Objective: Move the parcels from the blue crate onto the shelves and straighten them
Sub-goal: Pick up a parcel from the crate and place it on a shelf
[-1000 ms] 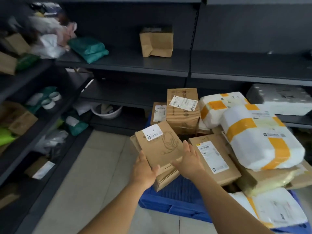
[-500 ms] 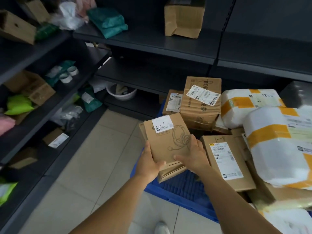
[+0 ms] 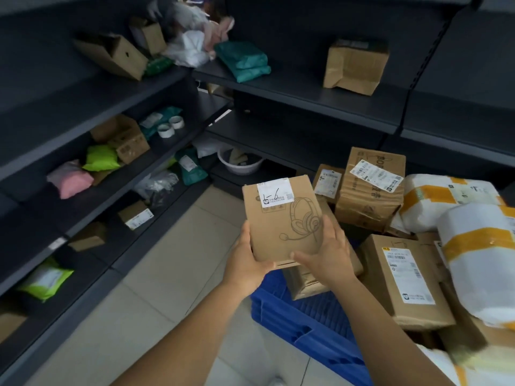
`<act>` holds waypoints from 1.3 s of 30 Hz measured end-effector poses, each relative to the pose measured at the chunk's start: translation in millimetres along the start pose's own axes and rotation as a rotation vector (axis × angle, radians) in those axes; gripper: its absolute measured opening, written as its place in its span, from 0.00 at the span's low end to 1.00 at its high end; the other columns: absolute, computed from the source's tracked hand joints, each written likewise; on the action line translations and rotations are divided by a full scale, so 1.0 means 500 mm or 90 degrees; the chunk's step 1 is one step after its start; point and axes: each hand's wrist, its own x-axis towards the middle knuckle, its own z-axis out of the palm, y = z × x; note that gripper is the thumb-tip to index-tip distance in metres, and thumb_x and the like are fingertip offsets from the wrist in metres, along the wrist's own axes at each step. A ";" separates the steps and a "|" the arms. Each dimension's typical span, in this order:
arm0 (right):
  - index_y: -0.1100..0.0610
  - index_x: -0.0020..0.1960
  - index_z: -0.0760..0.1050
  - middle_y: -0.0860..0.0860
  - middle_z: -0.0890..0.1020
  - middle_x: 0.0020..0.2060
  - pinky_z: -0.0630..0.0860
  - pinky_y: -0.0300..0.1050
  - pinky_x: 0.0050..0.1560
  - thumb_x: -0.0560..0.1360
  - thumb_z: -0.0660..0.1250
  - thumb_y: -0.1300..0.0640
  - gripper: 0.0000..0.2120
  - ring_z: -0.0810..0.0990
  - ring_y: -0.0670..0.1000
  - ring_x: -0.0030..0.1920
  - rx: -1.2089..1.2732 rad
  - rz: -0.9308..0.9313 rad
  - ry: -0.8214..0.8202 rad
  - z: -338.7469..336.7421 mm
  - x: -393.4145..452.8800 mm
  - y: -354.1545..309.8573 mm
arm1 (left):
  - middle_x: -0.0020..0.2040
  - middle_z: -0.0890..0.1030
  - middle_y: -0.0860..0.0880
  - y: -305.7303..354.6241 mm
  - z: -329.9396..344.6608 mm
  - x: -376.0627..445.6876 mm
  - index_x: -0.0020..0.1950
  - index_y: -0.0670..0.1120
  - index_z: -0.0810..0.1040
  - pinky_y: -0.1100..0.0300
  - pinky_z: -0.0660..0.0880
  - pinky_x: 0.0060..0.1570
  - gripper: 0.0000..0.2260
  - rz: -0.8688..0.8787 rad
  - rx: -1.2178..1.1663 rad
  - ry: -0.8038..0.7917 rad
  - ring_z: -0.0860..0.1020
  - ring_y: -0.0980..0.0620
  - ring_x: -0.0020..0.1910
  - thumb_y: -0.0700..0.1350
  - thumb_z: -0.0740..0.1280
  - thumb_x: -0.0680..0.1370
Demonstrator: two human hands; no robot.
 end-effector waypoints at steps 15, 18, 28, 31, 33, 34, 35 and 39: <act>0.49 0.79 0.45 0.49 0.56 0.74 0.61 0.49 0.72 0.67 0.76 0.51 0.52 0.58 0.53 0.73 0.038 -0.302 -0.055 0.201 -0.381 -0.391 | 0.68 0.71 0.57 -0.140 -0.474 -0.407 0.77 0.59 0.52 0.60 0.72 0.62 0.45 0.051 -0.004 0.287 0.72 0.58 0.63 0.38 0.74 0.70; 0.48 0.79 0.45 0.47 0.56 0.74 0.60 0.49 0.72 0.68 0.76 0.52 0.51 0.57 0.52 0.73 0.061 -0.365 -0.070 0.242 -0.472 -0.465 | 0.67 0.72 0.57 -0.166 -0.555 -0.510 0.77 0.60 0.52 0.56 0.72 0.63 0.44 0.060 -0.002 0.353 0.72 0.57 0.64 0.39 0.74 0.70; 0.46 0.78 0.47 0.44 0.56 0.74 0.65 0.54 0.71 0.69 0.76 0.52 0.49 0.59 0.49 0.73 0.101 -0.559 -0.122 0.353 -0.749 -0.683 | 0.66 0.73 0.60 -0.233 -0.776 -0.826 0.76 0.62 0.53 0.55 0.73 0.62 0.43 0.066 -0.002 0.553 0.72 0.59 0.64 0.37 0.72 0.71; 0.46 0.78 0.47 0.44 0.57 0.74 0.66 0.53 0.71 0.69 0.76 0.53 0.49 0.59 0.48 0.73 0.117 -0.609 -0.146 0.384 -0.819 -0.738 | 0.69 0.70 0.59 -0.247 -0.828 -0.908 0.77 0.61 0.50 0.51 0.72 0.65 0.44 0.057 0.000 0.602 0.70 0.57 0.66 0.38 0.73 0.72; 0.46 0.78 0.47 0.44 0.57 0.74 0.67 0.53 0.71 0.69 0.76 0.53 0.48 0.59 0.48 0.73 0.126 -0.642 -0.165 0.403 -0.864 -0.774 | 0.68 0.70 0.60 -0.257 -0.859 -0.959 0.76 0.62 0.50 0.51 0.73 0.64 0.44 0.050 0.002 0.641 0.71 0.57 0.65 0.39 0.73 0.72; 0.46 0.78 0.47 0.44 0.57 0.74 0.67 0.53 0.70 0.70 0.76 0.53 0.48 0.58 0.48 0.73 0.127 -0.659 -0.176 0.413 -0.887 -0.792 | 0.65 0.71 0.62 -0.261 -0.874 -0.986 0.76 0.63 0.50 0.53 0.74 0.62 0.43 0.049 0.003 0.660 0.71 0.58 0.64 0.38 0.73 0.73; 0.46 0.78 0.47 0.44 0.56 0.74 0.67 0.52 0.69 0.70 0.75 0.54 0.48 0.58 0.48 0.73 0.127 -0.673 -0.188 0.423 -0.909 -0.810 | 0.62 0.71 0.64 -0.264 -0.889 -1.011 0.75 0.64 0.51 0.56 0.75 0.60 0.43 0.052 0.006 0.678 0.72 0.59 0.62 0.38 0.72 0.73; 0.46 0.78 0.48 0.43 0.57 0.73 0.68 0.51 0.68 0.71 0.75 0.54 0.46 0.62 0.47 0.72 0.157 -0.731 -0.251 0.469 -0.993 -0.883 | 0.54 0.69 0.71 -0.282 -0.954 -1.105 0.71 0.67 0.55 0.66 0.71 0.51 0.40 0.049 0.027 0.747 0.71 0.64 0.58 0.36 0.71 0.73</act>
